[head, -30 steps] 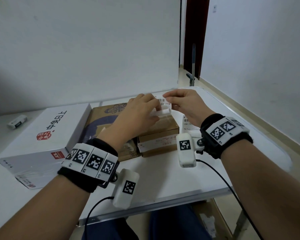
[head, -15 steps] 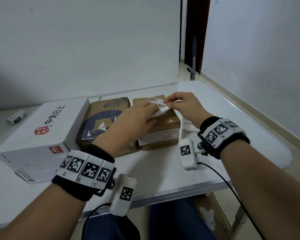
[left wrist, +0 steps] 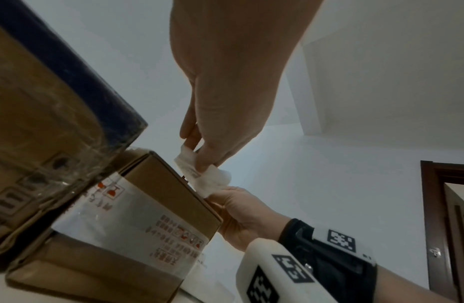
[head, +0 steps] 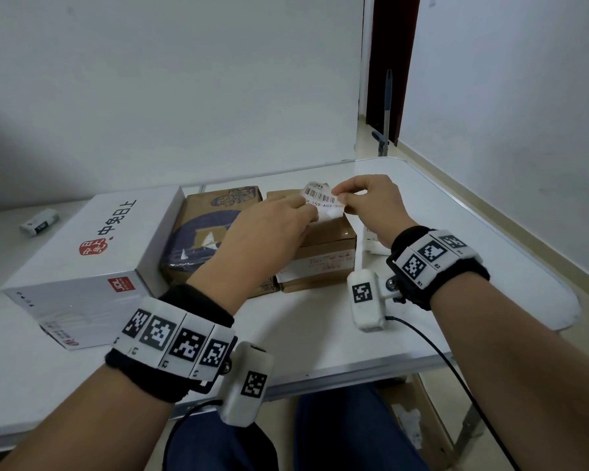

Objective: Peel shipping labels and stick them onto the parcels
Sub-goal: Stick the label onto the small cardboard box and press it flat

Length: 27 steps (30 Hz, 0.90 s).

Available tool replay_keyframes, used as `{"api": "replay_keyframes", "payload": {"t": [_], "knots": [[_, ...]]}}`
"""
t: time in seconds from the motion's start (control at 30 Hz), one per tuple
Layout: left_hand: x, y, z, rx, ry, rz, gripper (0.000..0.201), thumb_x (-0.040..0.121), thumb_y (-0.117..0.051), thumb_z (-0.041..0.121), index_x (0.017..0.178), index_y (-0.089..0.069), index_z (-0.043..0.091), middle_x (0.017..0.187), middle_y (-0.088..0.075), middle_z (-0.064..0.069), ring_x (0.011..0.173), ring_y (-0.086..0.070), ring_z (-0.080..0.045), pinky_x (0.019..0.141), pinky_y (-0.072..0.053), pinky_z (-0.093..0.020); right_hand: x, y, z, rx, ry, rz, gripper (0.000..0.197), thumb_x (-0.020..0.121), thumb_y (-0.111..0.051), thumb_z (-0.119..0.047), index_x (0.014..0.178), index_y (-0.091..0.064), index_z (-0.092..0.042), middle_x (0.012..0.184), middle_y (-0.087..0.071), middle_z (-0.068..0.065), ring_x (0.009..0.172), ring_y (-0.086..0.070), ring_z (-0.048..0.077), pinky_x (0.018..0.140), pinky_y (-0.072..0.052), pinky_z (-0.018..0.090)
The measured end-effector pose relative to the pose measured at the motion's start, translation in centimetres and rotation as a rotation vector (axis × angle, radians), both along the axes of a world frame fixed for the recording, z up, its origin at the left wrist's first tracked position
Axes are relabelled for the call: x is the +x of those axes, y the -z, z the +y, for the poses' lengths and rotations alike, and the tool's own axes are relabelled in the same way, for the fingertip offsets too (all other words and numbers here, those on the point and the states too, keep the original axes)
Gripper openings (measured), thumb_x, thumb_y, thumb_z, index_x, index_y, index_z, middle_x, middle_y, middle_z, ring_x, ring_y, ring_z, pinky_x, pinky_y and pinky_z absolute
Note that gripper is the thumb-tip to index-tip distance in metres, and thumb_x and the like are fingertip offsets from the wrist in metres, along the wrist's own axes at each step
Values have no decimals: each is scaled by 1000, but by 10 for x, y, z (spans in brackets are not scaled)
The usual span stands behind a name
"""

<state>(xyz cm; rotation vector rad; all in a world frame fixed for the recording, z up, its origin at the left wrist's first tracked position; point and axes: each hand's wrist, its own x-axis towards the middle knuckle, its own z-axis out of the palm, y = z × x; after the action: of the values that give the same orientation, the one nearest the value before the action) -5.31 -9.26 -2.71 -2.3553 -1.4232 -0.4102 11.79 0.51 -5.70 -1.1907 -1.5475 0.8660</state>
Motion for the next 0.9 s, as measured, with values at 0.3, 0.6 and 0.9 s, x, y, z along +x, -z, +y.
{"api": "replay_keyframes", "payload": {"t": [0.3,0.6,0.9], "knots": [[3,2,3,-136,-24,-87,12,95,-48,22,103,-53,14,100,-62,-4,83,-60,-29,69,-50,-46,3,3,-5,46,51,-56,17,88,-58,-5,90,-72,-14,99,-70,5,92,-68,22,81,-57,31],[-3,8,3,-197,-113,-190,36,91,-47,19,128,-47,19,115,-64,-3,101,-59,-25,77,-43,-35,-2,5,-22,153,154,-317,23,88,-53,-7,99,-70,-19,112,-62,4,85,-55,11,74,-42,12],[-21,-5,2,-335,-28,-224,26,91,-53,18,116,-58,21,108,-67,-1,99,-61,-23,84,-48,-38,4,7,-41,124,155,-294,22,86,-53,-7,96,-70,-17,108,-60,6,94,-63,22,87,-54,34]]}}
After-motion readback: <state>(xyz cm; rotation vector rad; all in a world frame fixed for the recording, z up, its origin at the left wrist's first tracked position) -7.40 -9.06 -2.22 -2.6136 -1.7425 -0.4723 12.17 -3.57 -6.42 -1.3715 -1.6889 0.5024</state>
